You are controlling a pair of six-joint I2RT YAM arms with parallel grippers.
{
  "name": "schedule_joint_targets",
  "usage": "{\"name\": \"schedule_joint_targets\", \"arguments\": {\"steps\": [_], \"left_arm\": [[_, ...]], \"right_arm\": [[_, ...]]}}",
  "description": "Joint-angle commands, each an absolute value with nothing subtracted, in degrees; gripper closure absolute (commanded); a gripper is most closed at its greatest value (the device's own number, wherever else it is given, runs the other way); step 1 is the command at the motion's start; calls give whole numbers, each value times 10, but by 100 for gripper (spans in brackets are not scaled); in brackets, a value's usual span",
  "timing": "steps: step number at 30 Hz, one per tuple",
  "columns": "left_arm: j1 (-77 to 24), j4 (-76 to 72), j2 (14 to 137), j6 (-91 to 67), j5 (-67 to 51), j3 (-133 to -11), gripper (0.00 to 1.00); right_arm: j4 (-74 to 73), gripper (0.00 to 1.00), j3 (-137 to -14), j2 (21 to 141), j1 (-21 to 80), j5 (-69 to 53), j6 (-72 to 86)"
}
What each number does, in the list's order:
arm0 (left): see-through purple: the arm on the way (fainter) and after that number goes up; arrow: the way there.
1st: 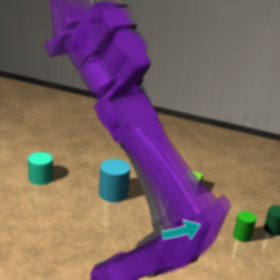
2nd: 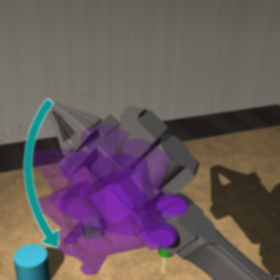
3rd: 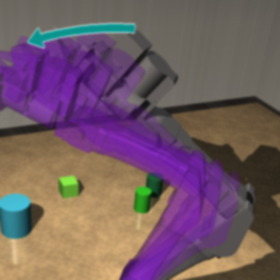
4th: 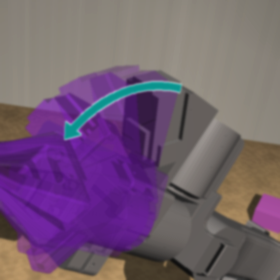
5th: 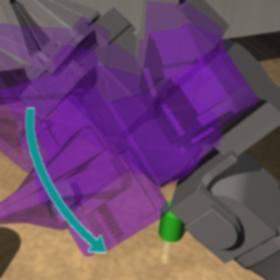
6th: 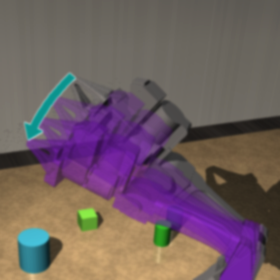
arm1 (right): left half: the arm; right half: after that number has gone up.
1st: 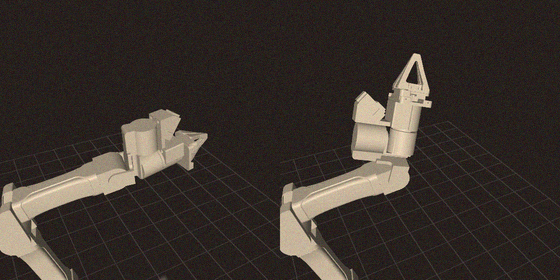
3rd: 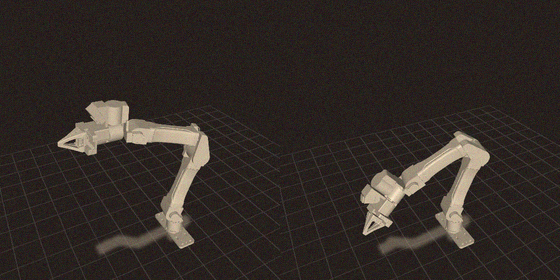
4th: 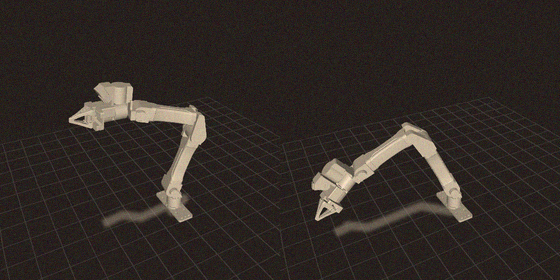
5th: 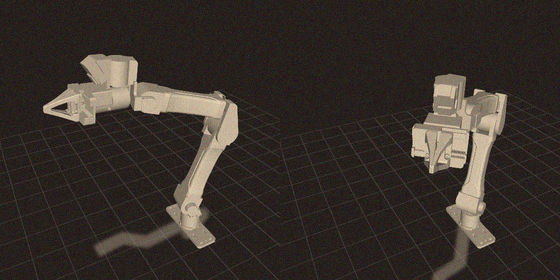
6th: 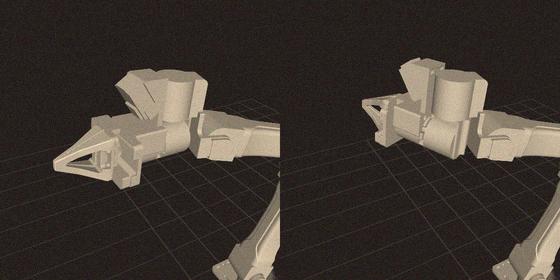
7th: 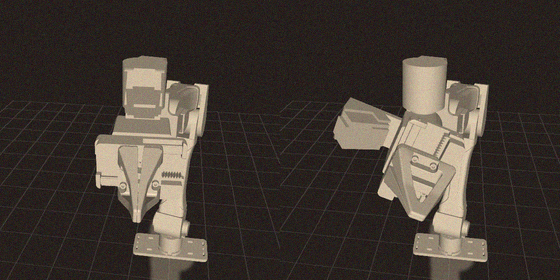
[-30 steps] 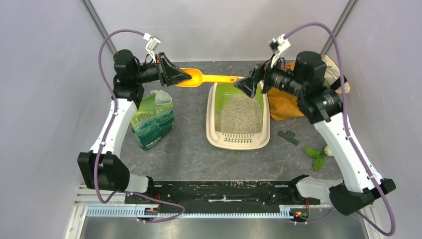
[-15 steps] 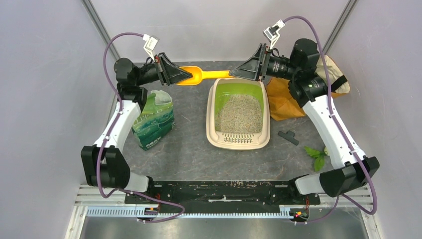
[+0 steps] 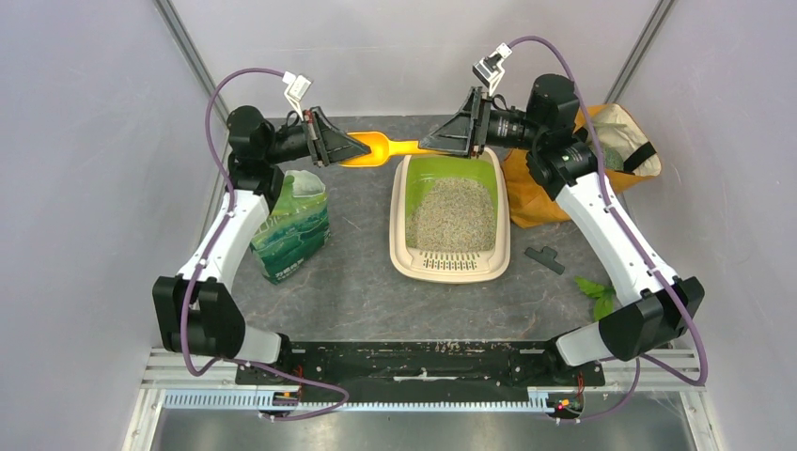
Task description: Fill the litter box with clean litter
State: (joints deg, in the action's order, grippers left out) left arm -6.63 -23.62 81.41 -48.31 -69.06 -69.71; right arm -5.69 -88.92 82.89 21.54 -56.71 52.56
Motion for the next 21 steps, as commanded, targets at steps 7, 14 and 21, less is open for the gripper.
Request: {"name": "schedule_joint_targets", "arguments": {"steps": [7, 14, 21], "left_arm": [[-70, -185, 793, -419, -672, -722, 98], [-70, -166, 789, -405, -663, -724, 98], [-71, -142, 789, -386, -664, -729, 98]], "right_arm": [[-129, 46, -912, 831, 224, -578, 480], [-149, 35, -910, 833, 228, -565, 469], [-156, 40, -911, 835, 228, -564, 463]]}}
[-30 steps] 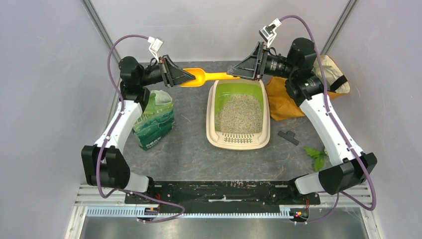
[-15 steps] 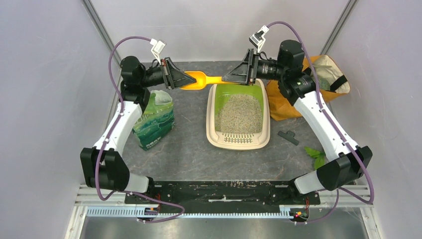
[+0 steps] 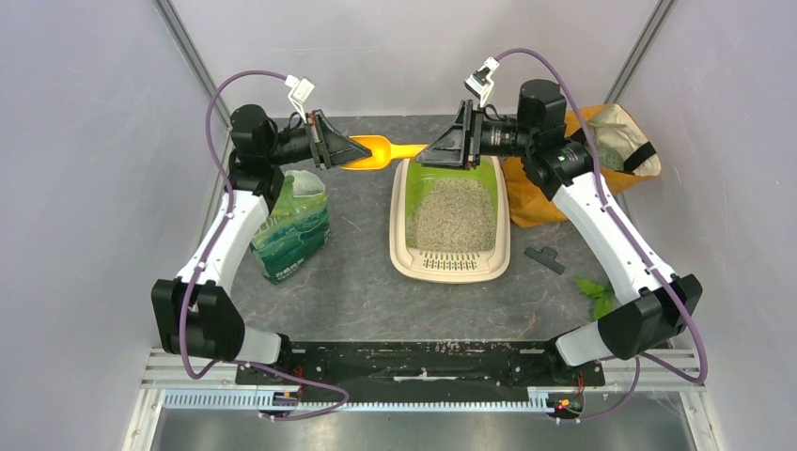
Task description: Fill the litter box with clean litter
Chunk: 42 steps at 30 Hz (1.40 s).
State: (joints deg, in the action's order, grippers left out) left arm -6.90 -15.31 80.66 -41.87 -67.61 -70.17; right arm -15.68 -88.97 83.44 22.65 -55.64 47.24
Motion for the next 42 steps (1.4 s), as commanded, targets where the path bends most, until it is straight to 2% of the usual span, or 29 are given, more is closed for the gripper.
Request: {"name": "schedule_joint_targets", "arguments": {"steps": [1, 3, 5, 7, 21, 32, 42], "left_arm": [[-71, -140, 788, -383, -666, -729, 98], [-72, -136, 786, -380, -671, -729, 98], [-73, -135, 784, -379, -675, -729, 98], [-73, -130, 784, -374, -676, -729, 98], [-81, -102, 790, -372, -669, -735, 98], [-82, -52, 801, -360, -664, -751, 98], [-82, -12, 798, -343, -663, -756, 98]], "right_arm": [[-156, 40, -913, 836, 228, -565, 463], [-156, 39, -914, 840, 228, -566, 465], [-156, 31, -914, 840, 228, -561, 465], [-156, 29, -917, 842, 228, -560, 467], [-128, 35, -913, 841, 232, -553, 480], [-146, 53, -916, 837, 234, -546, 451], [-161, 44, -916, 832, 234, -535, 434]]}}
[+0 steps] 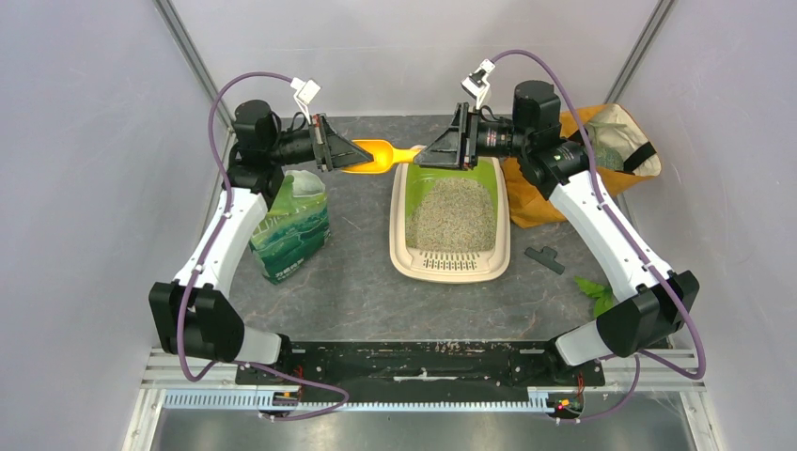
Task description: Fill the litter box with clean litter
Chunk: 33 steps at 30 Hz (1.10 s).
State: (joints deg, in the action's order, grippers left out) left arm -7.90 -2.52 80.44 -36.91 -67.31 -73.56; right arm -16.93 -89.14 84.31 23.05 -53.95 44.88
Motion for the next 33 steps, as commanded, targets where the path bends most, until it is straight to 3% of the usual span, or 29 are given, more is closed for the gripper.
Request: {"name": "schedule_joint_targets", "arguments": {"steps": [1, 7, 21, 25, 33], "left_arm": [[-82, -11, 798, -343, -663, -757, 98], [-82, -10, 798, -351, -653, -751, 98], [-83, -14, 790, -360, -649, -732, 98], [-83, -15, 791, -361, -647, -733, 98], [-83, -12, 792, -361, -650, -731, 98]], "right_arm": [[-161, 44, -914, 830, 233, -531, 433], [-139, 48, -902, 822, 234, -516, 446], [-63, 49, -871, 812, 233, -515, 504], [-60, 55, -872, 813, 233, -516, 507], [-68, 79, -868, 811, 233, -513, 498]]}}
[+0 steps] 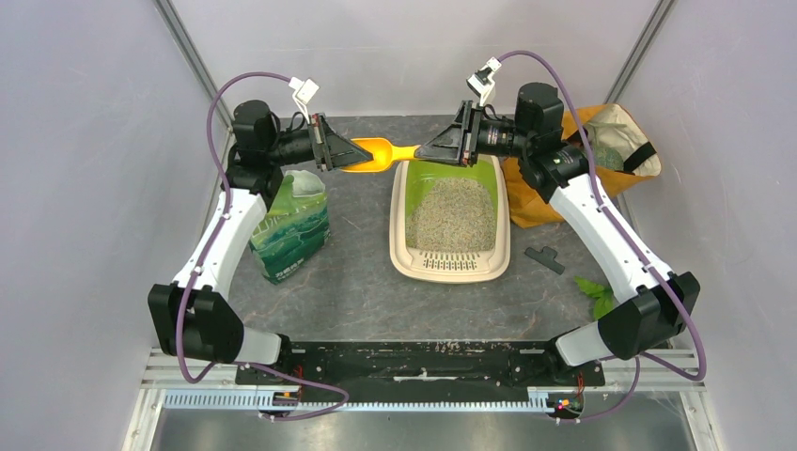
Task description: Fill the litter box with clean litter
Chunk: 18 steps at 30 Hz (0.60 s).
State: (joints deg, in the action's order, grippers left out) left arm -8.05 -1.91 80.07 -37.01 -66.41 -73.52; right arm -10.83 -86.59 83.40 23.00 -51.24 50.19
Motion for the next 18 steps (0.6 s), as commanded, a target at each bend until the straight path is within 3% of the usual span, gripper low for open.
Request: {"name": "schedule_joint_targets", "arguments": {"steps": [1, 4, 6, 10, 14, 18], "left_arm": [[-83, -11, 792, -361, -650, -731, 98], [-83, -11, 792, -360, -651, -731, 98], [-83, -11, 792, -363, -656, -733, 97], [-78, -9, 792, -364, -666, -741, 63], [-55, 33, 777, -312, -662, -772, 44], [-3, 185, 781, -173, -659, -866, 22]], "right_arm": [[-69, 83, -868, 810, 233, -513, 498], [-77, 99, -869, 810, 234, -512, 490], [-82, 100, -869, 808, 232, -510, 484], [-94, 100, -873, 809, 230, -509, 476], [-123, 100, -873, 807, 217, -505, 456], [-164, 100, -874, 802, 199, -494, 424]]}}
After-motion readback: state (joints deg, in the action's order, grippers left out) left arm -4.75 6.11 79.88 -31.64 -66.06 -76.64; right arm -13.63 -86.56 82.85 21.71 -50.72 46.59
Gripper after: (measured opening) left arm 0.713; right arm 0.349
